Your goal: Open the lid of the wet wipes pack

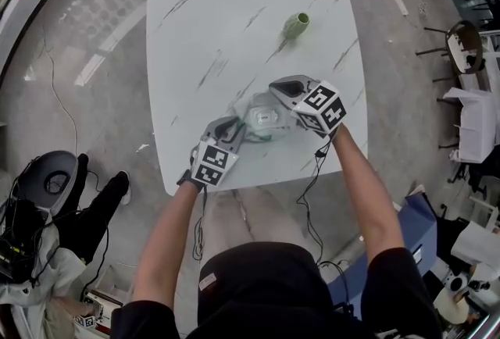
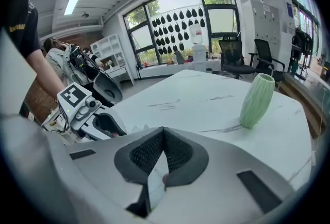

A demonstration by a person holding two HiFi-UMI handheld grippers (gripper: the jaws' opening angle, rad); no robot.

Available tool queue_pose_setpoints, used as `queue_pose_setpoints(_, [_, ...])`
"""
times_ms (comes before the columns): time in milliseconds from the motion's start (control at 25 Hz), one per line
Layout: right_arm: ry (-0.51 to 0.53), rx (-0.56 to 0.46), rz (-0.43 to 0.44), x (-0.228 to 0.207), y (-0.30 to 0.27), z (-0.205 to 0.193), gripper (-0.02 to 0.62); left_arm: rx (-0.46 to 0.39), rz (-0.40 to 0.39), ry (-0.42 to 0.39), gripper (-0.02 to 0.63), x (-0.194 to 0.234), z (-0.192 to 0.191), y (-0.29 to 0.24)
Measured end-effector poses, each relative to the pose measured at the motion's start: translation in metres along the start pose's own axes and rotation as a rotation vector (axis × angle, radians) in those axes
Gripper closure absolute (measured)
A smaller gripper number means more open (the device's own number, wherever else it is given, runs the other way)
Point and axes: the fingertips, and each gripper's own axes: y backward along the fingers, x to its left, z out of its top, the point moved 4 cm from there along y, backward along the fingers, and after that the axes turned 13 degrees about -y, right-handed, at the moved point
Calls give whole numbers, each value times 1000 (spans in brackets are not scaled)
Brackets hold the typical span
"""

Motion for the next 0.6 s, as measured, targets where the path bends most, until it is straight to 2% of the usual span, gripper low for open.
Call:
queue_pose_setpoints(200, [-57, -16, 10, -9, -5, 0, 595, -2, 1, 0, 509, 0, 1, 1])
queue_pose_setpoints(600, [-89, 2, 5, -22, -21, -4, 595, -2, 2, -2, 509, 1, 0, 0])
